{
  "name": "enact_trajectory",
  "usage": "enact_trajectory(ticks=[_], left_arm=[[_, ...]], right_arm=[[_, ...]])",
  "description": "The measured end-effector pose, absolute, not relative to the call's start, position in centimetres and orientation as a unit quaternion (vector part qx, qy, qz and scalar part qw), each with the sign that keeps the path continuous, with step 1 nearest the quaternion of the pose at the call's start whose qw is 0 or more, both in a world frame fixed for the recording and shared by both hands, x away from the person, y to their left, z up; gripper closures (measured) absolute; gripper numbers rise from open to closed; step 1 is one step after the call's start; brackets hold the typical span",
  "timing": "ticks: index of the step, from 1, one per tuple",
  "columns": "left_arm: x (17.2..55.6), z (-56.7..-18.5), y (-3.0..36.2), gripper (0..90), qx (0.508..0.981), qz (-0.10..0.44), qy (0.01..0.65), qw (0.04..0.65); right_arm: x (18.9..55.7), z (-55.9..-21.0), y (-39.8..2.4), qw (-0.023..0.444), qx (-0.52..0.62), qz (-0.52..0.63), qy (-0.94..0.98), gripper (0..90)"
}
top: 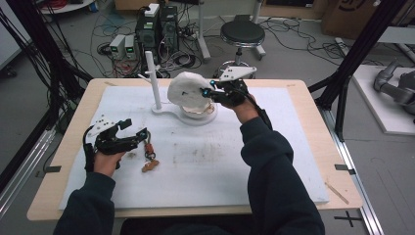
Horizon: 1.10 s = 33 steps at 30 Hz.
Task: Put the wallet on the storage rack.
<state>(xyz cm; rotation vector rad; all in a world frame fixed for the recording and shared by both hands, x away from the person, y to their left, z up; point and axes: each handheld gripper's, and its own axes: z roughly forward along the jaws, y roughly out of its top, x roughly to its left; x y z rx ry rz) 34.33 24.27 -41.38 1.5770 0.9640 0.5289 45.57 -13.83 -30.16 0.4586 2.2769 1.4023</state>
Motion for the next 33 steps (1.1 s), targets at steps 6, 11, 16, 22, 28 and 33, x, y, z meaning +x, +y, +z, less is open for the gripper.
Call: enact_trajectory(ticks=[6,11,16,22,28,33], left_arm=[[34.5,-41.6,25.0,19.3,0.672,0.221,0.420,0.568],[34.6,-41.7,25.1,19.4,0.674,0.220,0.420,0.566],[34.5,-41.8,25.2,20.2,0.674,0.220,0.421,0.566],[34.4,-41.9,25.5,20.7,0.669,0.219,0.428,0.567],[34.3,-42.0,25.4,20.8,0.671,0.217,0.430,0.564],[34.4,-42.0,25.4,21.1,0.673,0.215,0.431,0.561]], right_arm=[[47.9,-29.5,-13.0,0.241,0.153,0.482,0.829,76.9],[49.5,-29.7,-12.4,0.269,0.147,0.449,0.839,76.9],[50.3,-30.7,-12.3,0.285,0.142,0.419,0.851,76.9],[50.2,-31.4,-11.8,0.297,0.117,0.386,0.866,76.9],[50.1,-32.5,-12.3,0.300,0.109,0.349,0.881,77.0],[50.2,-33.7,-11.3,0.307,0.090,0.306,0.897,77.1]])
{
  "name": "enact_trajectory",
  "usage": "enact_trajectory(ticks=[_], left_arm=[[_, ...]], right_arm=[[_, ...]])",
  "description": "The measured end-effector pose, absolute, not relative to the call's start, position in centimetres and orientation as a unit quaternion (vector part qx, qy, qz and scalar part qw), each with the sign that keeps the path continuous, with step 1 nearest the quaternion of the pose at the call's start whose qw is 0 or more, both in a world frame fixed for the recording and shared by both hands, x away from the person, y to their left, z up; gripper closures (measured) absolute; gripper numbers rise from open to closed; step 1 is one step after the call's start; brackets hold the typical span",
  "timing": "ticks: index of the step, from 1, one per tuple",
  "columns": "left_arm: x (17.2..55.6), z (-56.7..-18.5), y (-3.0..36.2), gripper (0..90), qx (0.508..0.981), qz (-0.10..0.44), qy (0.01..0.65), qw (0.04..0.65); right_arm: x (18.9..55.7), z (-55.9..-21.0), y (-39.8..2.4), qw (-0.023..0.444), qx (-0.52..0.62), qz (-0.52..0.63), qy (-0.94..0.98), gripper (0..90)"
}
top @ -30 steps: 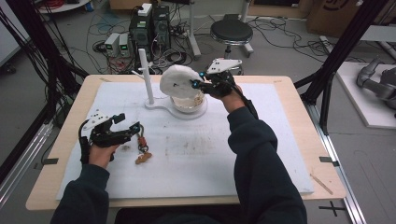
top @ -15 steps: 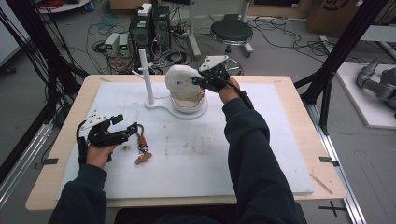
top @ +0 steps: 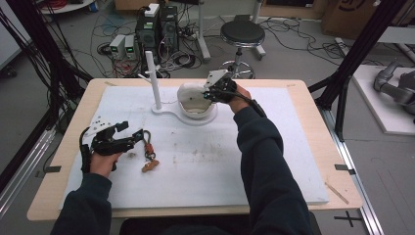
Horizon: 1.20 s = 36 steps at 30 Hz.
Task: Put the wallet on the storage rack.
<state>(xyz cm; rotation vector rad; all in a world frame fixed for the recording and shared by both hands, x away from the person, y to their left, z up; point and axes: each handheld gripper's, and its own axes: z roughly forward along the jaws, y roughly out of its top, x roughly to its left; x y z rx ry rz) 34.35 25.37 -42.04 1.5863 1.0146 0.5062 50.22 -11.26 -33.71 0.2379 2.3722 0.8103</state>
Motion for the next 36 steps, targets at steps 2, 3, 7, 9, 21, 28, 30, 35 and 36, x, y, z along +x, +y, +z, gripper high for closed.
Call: enact_trajectory(ticks=[2,3,7,9,21,28,30,35,36], left_arm=[[34.4,-42.1,25.4,21.1,0.674,0.214,0.430,0.561],[34.3,-42.1,25.4,21.2,0.674,0.214,0.431,0.560],[34.3,-42.1,25.4,21.2,0.674,0.213,0.432,0.561],[34.3,-42.1,25.4,21.2,0.674,0.213,0.432,0.560],[34.3,-42.2,24.9,21.4,0.679,0.210,0.430,0.556],[34.3,-42.2,25.1,21.3,0.677,0.207,0.434,0.557],[34.3,-42.2,25.0,21.4,0.678,0.208,0.435,0.555],[34.3,-42.2,25.1,21.5,0.676,0.207,0.436,0.557],[34.3,-42.1,25.1,21.4,0.676,0.207,0.436,0.557]], right_arm=[[50.3,-34.3,-10.7,0.309,0.088,0.286,0.903,77.1],[50.3,-34.6,-10.5,0.307,0.090,0.274,0.907,77.2],[50.4,-35.1,-10.6,0.298,0.099,0.262,0.913,76.0],[50.3,-34.9,-10.9,0.285,0.117,0.275,0.911,69.1],[49.0,-33.7,-11.2,0.208,0.158,0.437,0.861,76.1],[48.7,-33.7,-11.5,0.199,0.186,0.421,0.865,55.7],[48.2,-33.1,-12.3,0.195,0.208,0.424,0.860,46.5],[46.0,-31.9,-15.8,0.210,0.252,0.439,0.837,36.3],[45.2,-32.0,-16.7,0.223,0.254,0.445,0.829,34.9]])
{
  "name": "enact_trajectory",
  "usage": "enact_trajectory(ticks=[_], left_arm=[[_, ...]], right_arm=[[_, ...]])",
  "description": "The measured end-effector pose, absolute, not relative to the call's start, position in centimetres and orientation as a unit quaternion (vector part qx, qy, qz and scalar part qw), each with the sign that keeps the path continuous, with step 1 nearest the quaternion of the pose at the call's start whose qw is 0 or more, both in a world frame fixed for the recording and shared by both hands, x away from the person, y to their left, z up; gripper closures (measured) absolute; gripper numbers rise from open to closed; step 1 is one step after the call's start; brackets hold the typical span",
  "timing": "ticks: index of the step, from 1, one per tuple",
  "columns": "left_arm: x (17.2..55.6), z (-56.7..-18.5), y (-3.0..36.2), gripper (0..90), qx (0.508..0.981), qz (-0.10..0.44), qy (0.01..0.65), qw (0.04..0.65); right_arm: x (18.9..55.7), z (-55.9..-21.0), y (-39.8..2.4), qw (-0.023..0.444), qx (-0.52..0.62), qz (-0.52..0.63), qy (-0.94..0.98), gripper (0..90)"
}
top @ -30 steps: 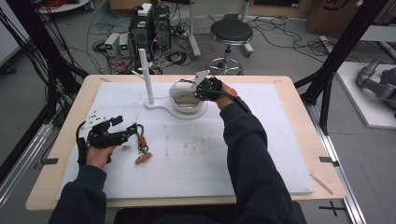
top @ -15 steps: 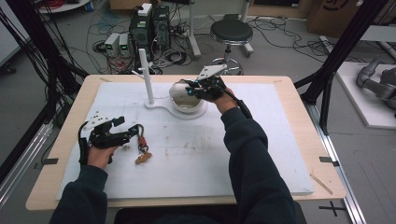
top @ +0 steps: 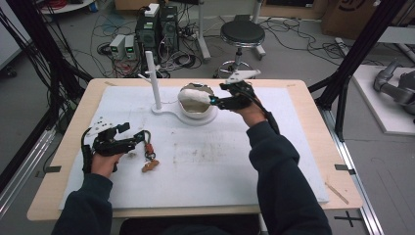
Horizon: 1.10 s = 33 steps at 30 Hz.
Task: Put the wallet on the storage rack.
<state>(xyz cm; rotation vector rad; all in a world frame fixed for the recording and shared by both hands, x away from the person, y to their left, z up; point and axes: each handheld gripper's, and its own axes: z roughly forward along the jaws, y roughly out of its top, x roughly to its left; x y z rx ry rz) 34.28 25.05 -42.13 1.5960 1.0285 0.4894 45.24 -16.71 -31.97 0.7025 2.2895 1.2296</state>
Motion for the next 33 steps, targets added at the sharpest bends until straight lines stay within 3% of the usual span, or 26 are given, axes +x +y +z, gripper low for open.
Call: enact_trajectory(ticks=[6,14,20,33], left_arm=[[34.2,-41.9,24.8,19.6,0.671,0.199,0.431,0.570],[34.3,-41.8,23.9,19.3,0.677,0.204,0.421,0.569],[34.4,-41.7,23.8,19.9,0.673,0.208,0.420,0.572],[34.5,-41.8,23.7,20.2,0.676,0.205,0.427,0.565]], right_arm=[[42.0,-33.3,-22.8,0.211,0.309,0.435,0.819,28.2],[37.4,-38.4,-29.4,0.226,0.390,0.417,0.790,21.8],[36.1,-40.4,-31.3,0.234,0.413,0.408,0.780,21.7],[35.5,-40.3,-32.0,0.249,0.419,0.415,0.768,21.7]])
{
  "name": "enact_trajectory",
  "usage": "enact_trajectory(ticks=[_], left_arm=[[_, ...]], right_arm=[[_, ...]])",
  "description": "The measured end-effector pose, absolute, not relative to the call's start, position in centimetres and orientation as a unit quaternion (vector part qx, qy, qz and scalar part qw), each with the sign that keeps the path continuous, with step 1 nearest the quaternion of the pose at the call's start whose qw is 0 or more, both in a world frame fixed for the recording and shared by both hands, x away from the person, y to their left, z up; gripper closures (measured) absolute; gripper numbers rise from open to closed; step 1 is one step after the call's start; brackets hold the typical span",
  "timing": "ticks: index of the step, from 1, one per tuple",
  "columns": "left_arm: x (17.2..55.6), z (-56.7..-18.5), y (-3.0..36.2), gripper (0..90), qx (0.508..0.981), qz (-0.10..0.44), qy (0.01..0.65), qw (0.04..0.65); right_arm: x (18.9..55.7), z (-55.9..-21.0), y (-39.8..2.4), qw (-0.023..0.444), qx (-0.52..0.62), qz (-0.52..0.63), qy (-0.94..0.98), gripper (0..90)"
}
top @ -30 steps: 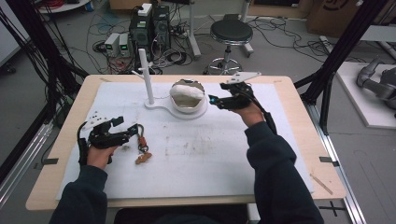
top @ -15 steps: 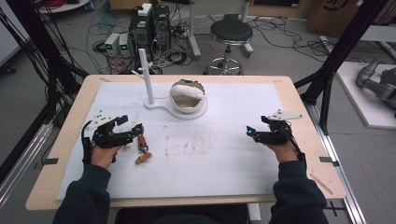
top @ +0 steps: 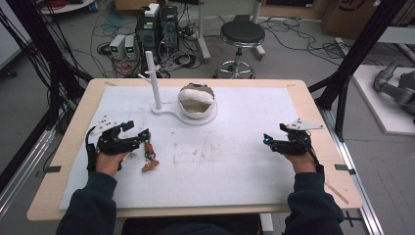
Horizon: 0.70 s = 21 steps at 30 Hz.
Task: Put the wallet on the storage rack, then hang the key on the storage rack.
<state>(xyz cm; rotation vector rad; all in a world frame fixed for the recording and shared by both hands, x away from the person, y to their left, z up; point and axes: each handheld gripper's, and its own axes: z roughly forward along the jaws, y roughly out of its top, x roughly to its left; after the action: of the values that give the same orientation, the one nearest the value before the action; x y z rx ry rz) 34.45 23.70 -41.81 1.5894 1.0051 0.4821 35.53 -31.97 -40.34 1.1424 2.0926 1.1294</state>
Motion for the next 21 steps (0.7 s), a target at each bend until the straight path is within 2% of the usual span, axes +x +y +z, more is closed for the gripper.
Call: enact_trajectory(ticks=[14,21], left_arm=[[34.4,-42.0,23.8,20.3,0.682,0.198,0.441,0.548],[34.2,-42.9,23.1,20.3,0.701,0.183,0.483,0.492]], right_arm=[[35.7,-40.9,-31.3,0.241,0.423,0.422,0.765,21.8],[35.7,-41.0,-31.0,0.244,0.414,0.416,0.772,21.8]])
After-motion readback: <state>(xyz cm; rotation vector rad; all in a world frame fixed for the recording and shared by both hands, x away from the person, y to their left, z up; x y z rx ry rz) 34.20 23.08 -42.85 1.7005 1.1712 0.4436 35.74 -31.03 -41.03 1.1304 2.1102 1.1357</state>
